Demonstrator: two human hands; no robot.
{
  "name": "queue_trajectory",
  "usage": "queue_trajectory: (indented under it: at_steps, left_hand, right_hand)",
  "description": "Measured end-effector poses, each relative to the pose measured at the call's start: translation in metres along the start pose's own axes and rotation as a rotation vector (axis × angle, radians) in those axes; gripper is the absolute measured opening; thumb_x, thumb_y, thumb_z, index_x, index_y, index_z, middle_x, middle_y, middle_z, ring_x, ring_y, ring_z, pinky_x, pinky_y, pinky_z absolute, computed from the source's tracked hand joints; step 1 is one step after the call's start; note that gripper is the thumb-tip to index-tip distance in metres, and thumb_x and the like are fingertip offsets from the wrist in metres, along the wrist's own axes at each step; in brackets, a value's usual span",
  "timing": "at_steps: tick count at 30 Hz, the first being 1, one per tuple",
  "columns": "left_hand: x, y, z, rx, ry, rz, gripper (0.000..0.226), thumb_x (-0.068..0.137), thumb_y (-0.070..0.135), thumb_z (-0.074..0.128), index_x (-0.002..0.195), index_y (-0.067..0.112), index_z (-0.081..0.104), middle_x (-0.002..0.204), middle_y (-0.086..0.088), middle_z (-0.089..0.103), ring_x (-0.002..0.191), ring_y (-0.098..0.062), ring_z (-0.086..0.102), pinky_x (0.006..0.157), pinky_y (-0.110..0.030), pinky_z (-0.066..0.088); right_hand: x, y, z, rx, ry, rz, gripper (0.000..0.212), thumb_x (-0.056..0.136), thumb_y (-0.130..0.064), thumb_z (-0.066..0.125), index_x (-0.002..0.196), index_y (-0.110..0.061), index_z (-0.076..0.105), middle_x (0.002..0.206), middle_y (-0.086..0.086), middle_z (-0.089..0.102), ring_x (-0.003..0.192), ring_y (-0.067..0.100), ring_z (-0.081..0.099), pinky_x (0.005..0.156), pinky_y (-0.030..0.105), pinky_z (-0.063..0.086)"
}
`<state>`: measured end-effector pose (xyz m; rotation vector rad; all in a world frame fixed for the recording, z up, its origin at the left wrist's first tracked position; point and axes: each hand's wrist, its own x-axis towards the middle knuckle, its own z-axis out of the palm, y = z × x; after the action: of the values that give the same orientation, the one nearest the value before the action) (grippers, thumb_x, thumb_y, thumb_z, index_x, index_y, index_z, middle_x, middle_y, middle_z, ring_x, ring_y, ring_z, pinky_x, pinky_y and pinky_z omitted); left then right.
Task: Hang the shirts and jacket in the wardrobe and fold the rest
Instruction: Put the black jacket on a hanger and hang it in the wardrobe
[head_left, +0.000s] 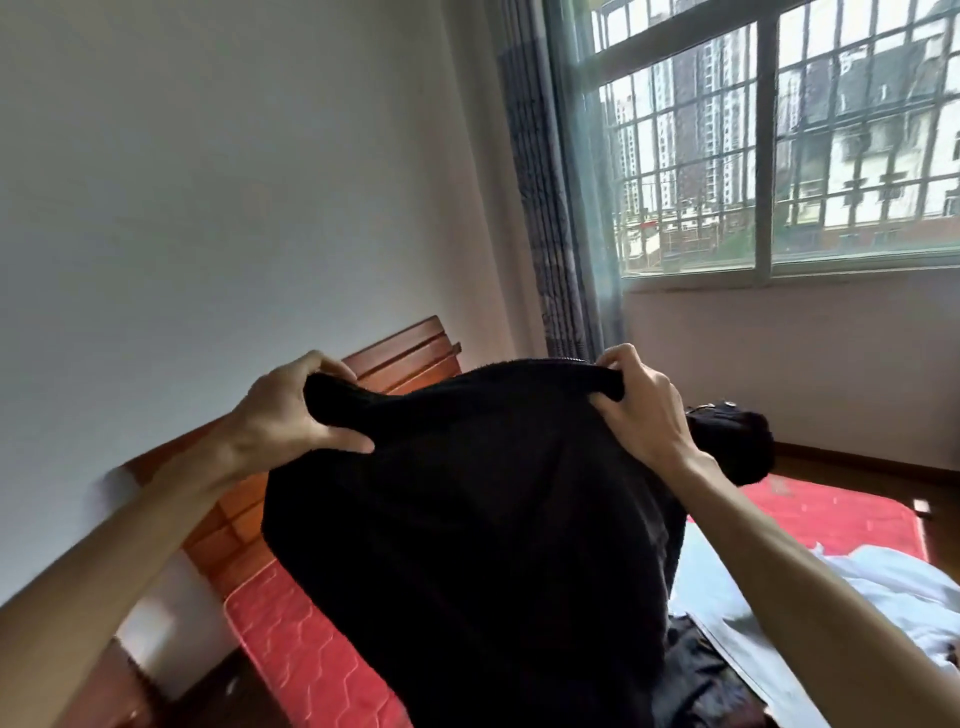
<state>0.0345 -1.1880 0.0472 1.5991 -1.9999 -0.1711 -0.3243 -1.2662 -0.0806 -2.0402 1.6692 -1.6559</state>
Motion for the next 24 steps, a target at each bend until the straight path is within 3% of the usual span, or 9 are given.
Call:
queue_trajectory:
  at_steps: [3, 6, 9, 12, 16, 18, 20, 22, 24]
  left_hand:
    - [-0.021, -0.009, -0.02, 0.178, 0.099, 0.038, 0.074, 0.054, 0.019, 0.097, 0.114, 0.033, 0.055, 0.094, 0.016, 0.063, 0.088, -0.008, 0.063, 0.074, -0.015, 0.043]
    - [-0.041, -0.018, -0.047, 0.402, 0.267, 0.139, 0.064, 0.07, 0.017, 0.085, 0.123, 0.031, 0.052, 0.102, 0.002, 0.062, 0.09, -0.026, 0.065, 0.077, -0.037, 0.051]
    - [-0.057, -0.026, -0.076, 0.613, 0.48, 0.075, 0.059, 0.078, 0.023, 0.075, 0.13, 0.029, 0.048, 0.111, -0.006, 0.053, 0.091, -0.035, 0.062, 0.071, -0.046, 0.052]
    - [-0.073, -0.034, -0.091, 0.588, 0.636, -0.115, 0.059, 0.081, 0.027, 0.073, 0.131, 0.024, 0.044, 0.116, -0.011, 0.053, 0.097, -0.034, 0.058, 0.074, -0.047, 0.049]
    - [-0.095, -0.054, -0.087, 0.177, 0.688, -0.452, 0.035, 0.087, 0.033, 0.07, 0.106, 0.008, 0.054, 0.085, -0.002, 0.057, 0.076, -0.024, 0.053, 0.068, -0.032, 0.041]
    - [-0.106, -0.063, -0.094, -0.082, 0.686, -0.463, 0.022, 0.087, 0.023, 0.07, 0.09, 0.003, 0.061, 0.076, -0.003, 0.06, 0.072, -0.021, 0.057, 0.062, -0.031, 0.044]
    - [-0.118, -0.066, -0.109, -0.146, 0.704, -0.466, 0.021, 0.085, 0.02, 0.072, 0.087, -0.001, 0.065, 0.078, -0.003, 0.064, 0.075, -0.021, 0.061, 0.062, -0.03, 0.047]
    - [-0.13, -0.061, -0.127, -0.135, 0.722, -0.418, 0.015, 0.081, 0.02, 0.076, 0.086, 0.008, 0.067, 0.081, 0.0, 0.068, 0.078, -0.017, 0.065, 0.062, -0.026, 0.05]
    - [-0.142, -0.05, -0.142, -0.059, 0.704, -0.331, 0.018, 0.075, 0.02, 0.081, 0.083, 0.011, 0.067, 0.078, 0.003, 0.068, 0.075, -0.01, 0.064, 0.059, -0.022, 0.05]
  right_hand:
    - [0.008, -0.026, -0.006, -0.02, 0.024, -0.098, 0.033, 0.084, -0.023, 0.071, 0.113, -0.02, 0.056, 0.111, -0.002, 0.067, 0.097, 0.029, 0.064, 0.073, 0.034, 0.042]
    - [0.017, -0.059, -0.011, -0.045, 0.079, -0.178, 0.027, 0.088, -0.027, 0.067, 0.113, -0.02, 0.058, 0.113, -0.001, 0.066, 0.095, 0.032, 0.064, 0.075, 0.041, 0.048]
    - [0.024, -0.095, -0.014, 0.014, 0.128, -0.229, 0.024, 0.089, -0.023, 0.065, 0.112, -0.019, 0.059, 0.112, 0.001, 0.067, 0.093, 0.035, 0.064, 0.077, 0.044, 0.049]
    - [0.03, -0.128, -0.016, 0.082, 0.171, -0.262, 0.026, 0.088, -0.021, 0.063, 0.114, -0.02, 0.059, 0.114, 0.002, 0.067, 0.095, 0.036, 0.064, 0.077, 0.046, 0.05]
    - [0.029, -0.171, -0.012, 0.205, 0.169, -0.18, 0.026, 0.087, -0.02, 0.061, 0.112, -0.024, 0.061, 0.115, 0.004, 0.065, 0.098, 0.035, 0.06, 0.081, 0.046, 0.049]
    - [0.026, -0.183, -0.004, 0.162, 0.062, -0.108, 0.027, 0.085, -0.021, 0.067, 0.112, -0.024, 0.064, 0.113, 0.007, 0.064, 0.101, 0.035, 0.059, 0.085, 0.044, 0.047]
    - [0.02, -0.193, 0.008, 0.104, -0.142, -0.04, 0.04, 0.077, -0.018, 0.074, 0.116, -0.023, 0.066, 0.114, 0.01, 0.063, 0.105, 0.035, 0.059, 0.09, 0.04, 0.046]
    - [0.006, -0.213, 0.021, 0.176, -0.447, -0.037, 0.072, 0.065, -0.018, 0.082, 0.132, -0.027, 0.056, 0.124, 0.005, 0.06, 0.113, 0.025, 0.057, 0.095, 0.038, 0.046]
    - [-0.022, -0.253, 0.039, 0.381, -0.762, -0.116, 0.108, 0.053, -0.039, 0.092, 0.146, -0.034, 0.038, 0.138, -0.007, 0.051, 0.124, 0.01, 0.05, 0.104, 0.033, 0.042]
